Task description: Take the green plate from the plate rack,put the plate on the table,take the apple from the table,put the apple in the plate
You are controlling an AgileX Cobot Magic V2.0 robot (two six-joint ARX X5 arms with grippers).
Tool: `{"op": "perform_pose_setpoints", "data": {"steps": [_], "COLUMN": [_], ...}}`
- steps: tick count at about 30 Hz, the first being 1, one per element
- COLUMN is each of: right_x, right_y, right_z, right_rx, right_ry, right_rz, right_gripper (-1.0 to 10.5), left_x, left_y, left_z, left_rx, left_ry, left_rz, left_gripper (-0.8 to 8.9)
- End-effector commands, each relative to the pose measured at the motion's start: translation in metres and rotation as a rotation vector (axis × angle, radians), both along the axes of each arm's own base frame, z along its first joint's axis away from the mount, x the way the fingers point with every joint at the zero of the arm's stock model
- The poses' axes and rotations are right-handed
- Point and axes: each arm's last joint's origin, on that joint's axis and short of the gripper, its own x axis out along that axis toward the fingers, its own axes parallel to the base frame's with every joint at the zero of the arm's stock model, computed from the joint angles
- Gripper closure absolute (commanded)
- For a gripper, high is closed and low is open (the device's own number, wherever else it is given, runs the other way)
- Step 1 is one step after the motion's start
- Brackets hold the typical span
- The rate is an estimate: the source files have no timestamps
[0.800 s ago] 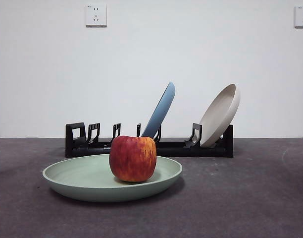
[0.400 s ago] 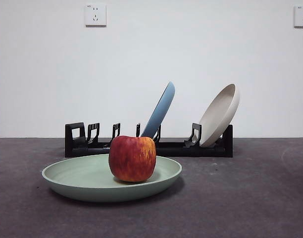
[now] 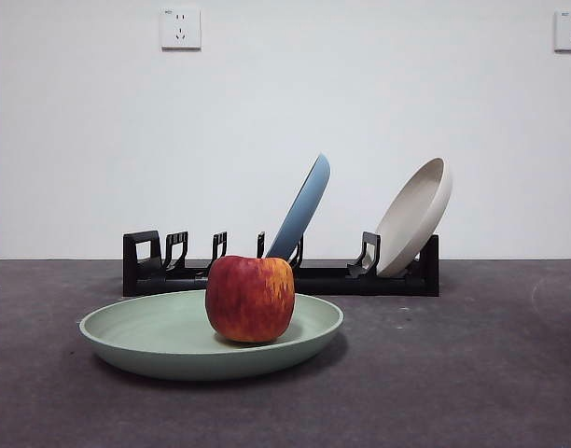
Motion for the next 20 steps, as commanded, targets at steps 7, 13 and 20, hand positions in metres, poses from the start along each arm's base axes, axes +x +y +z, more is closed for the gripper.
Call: {"op": "perform_pose_setpoints", "data": {"steps": [7, 13, 20], "right_x": [-0.0004, -0.0004, -0.0004], "right_y": [-0.0001, -0.0001, -0.0001], "right_z": [0.0003, 0.0003, 0.0003], "right_rx": [0.005, 0.005, 0.005], "right_ry": [-0.001, -0.001, -0.001], "right_rz": [-0.003, -0.003, -0.004], "right_gripper": [9.5, 9.5, 9.5], "left_x": [-0.0006, -0.0007, -0.0007], "left_y": [-0.0005, -0.0005, -0.0004], "left_z": [-0.0138, -0.0139, -0.0139], "left_rx": [-0.038, -0.037, -0.037], "left_ry": [0.108, 0.11, 0.11], "left_rz": [-0.021, -0.018, -0.017], "left_gripper": [8.17, 8.17, 8.17]}}
